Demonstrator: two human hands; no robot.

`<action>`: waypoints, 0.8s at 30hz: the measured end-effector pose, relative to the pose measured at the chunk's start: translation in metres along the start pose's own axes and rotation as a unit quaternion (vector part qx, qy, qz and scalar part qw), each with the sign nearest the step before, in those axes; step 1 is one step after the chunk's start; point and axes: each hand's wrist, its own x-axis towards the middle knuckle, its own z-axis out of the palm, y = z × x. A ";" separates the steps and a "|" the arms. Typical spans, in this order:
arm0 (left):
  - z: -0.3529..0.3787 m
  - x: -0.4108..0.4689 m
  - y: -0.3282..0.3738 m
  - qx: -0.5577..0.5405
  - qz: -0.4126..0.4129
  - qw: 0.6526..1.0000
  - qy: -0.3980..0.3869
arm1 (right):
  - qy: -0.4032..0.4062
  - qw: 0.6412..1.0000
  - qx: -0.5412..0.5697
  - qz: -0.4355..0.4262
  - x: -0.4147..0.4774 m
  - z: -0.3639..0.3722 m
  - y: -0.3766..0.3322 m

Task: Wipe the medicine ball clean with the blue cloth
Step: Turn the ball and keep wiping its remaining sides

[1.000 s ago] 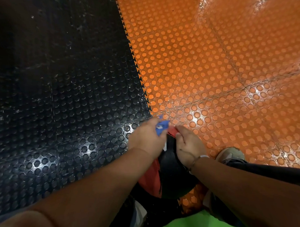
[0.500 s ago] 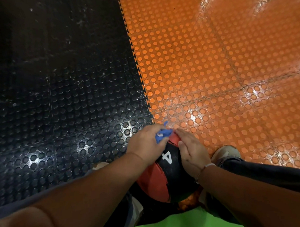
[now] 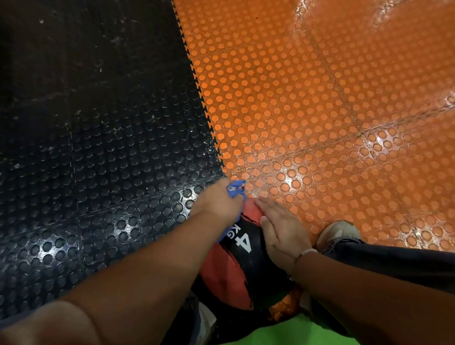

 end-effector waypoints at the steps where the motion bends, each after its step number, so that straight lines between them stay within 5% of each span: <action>1: -0.005 0.006 -0.003 0.023 -0.027 0.999 -0.021 | 0.006 1.000 -0.009 0.002 -0.002 0.002 0.000; 4: -0.014 0.007 -0.003 0.056 -0.019 0.997 -0.044 | 0.022 1.000 -0.016 -0.001 -0.006 0.006 0.001; 9: 0.003 -0.026 0.007 0.056 0.128 0.990 -0.016 | 0.029 0.999 0.015 -0.016 -0.006 0.003 0.011; 13: -0.011 -0.002 -0.015 0.021 -0.035 0.999 -0.018 | -0.002 0.999 -0.031 -0.008 -0.009 0.001 -0.006; 16: -0.014 -0.002 -0.016 0.037 -0.048 0.997 -0.037 | -0.019 0.999 -0.037 0.002 -0.013 -0.002 -0.018; 20: -0.015 -0.020 -0.007 -0.153 -0.069 0.985 -0.050 | 0.002 0.993 0.100 0.061 -0.016 -0.012 -0.030; 22: -0.020 -0.031 0.000 -0.319 -0.104 0.939 -0.071 | 0.018 0.973 0.215 0.082 -0.015 -0.015 -0.045; 24: -0.022 -0.043 0.006 -0.426 -0.079 0.898 -0.073 | 0.015 0.973 0.216 0.076 -0.012 -0.016 -0.062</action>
